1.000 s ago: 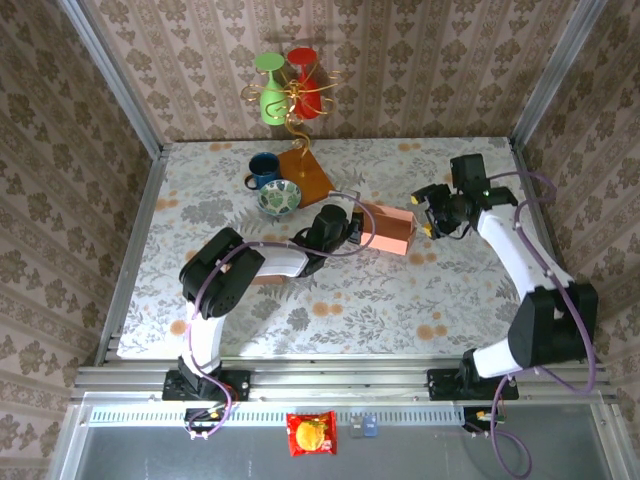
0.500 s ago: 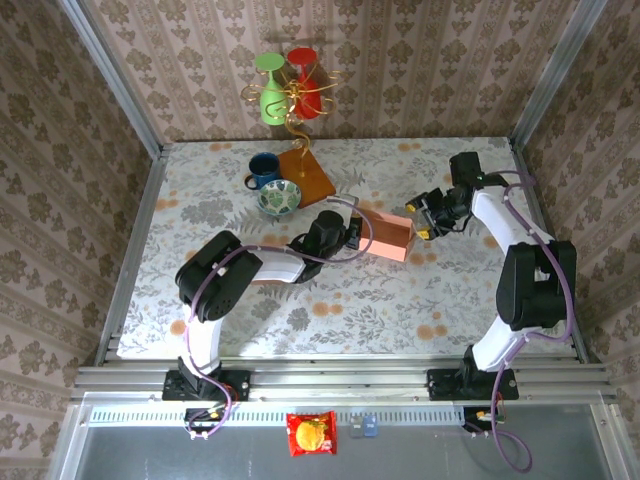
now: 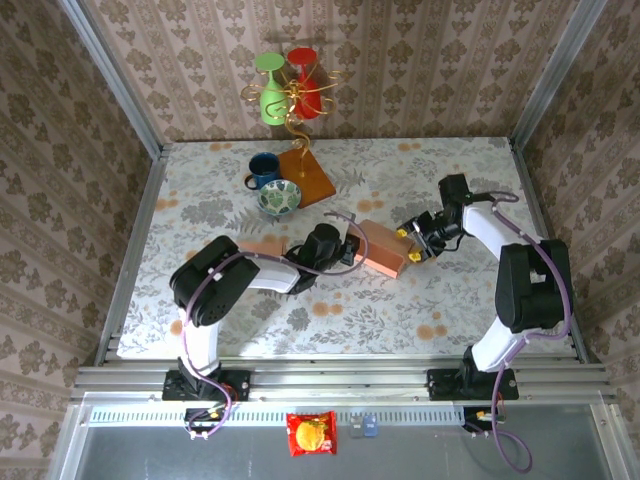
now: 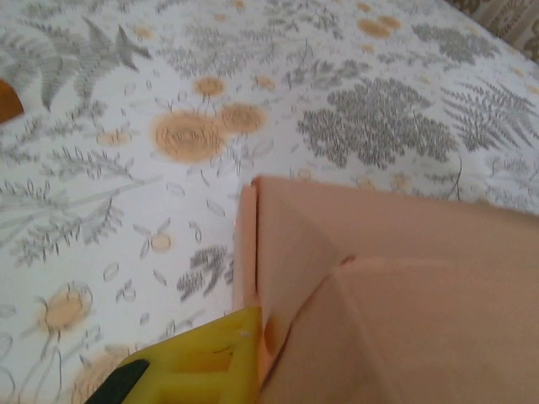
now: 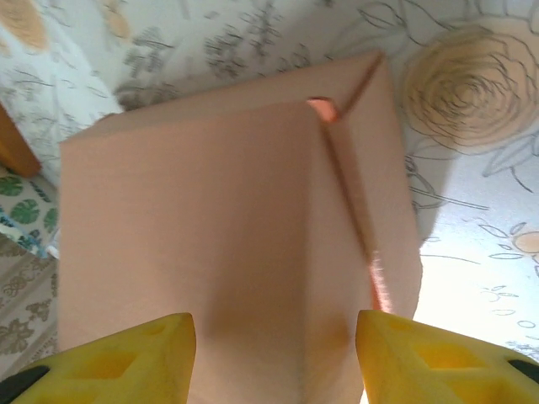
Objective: Fold the paper box
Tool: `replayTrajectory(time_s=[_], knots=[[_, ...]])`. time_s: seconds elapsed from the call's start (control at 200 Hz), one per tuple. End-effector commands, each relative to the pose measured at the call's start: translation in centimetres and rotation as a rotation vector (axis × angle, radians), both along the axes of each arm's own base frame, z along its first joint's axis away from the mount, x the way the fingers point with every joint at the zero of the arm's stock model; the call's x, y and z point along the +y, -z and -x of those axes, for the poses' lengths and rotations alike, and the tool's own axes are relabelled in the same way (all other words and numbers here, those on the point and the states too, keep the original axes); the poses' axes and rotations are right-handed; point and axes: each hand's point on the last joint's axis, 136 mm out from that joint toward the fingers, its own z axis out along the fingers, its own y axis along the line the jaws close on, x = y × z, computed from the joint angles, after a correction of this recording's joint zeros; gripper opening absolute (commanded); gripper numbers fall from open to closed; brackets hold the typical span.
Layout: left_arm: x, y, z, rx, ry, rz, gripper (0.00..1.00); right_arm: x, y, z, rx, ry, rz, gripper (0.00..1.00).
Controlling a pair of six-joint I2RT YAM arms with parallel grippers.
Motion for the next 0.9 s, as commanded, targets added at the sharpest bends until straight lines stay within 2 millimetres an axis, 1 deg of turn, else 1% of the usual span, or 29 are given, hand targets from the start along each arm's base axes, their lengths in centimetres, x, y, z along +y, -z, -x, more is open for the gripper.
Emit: replayTrajectory(time_s=[0.0,0.115,0.255,0.335,0.435,0.56,0.635,0.74,0.82,0.895], knots=[[-0.1,-0.3,1.5,0.039,0.023,0.035,0.2,0.6,-1.1,0.2,-0.062,-0.028,-0.02,0.55],[0.3,-0.3,2.1,0.056,0.022,0.03,0.24,0.6,-0.7,0.7,-0.059,-0.042,-0.007,0.56],[0.7,-0.1,2.8,0.095,0.027,0.014,0.35,0.2,-0.6,1.0,-0.074,-0.055,0.024,0.58],[1.0,0.1,3.3,0.12,0.026,0.006,0.39,0.2,-0.2,1.2,-0.067,-0.069,0.034,0.59],[1.4,0.4,4.1,0.153,0.03,0.002,0.43,0.1,0.4,1.4,-0.059,-0.088,0.041,0.59],[1.9,0.5,5.4,0.209,0.056,-0.01,0.48,-0.1,0.7,1.5,-0.065,-0.112,0.061,0.61],[2.1,0.6,6.4,0.257,0.075,-0.028,0.49,-0.2,0.8,1.6,-0.069,-0.123,0.07,0.62],[2.6,-0.3,7.8,0.274,0.091,-0.047,0.49,-0.5,1.0,1.7,-0.067,-0.134,0.089,0.61],[3.6,-2.2,8.3,0.255,0.073,-0.035,0.5,-0.5,1.2,2.0,-0.061,-0.142,0.093,0.6],[4.6,-4.6,8.4,0.236,0.048,-0.003,0.51,-0.7,1.3,2.2,-0.058,-0.152,0.102,0.6]])
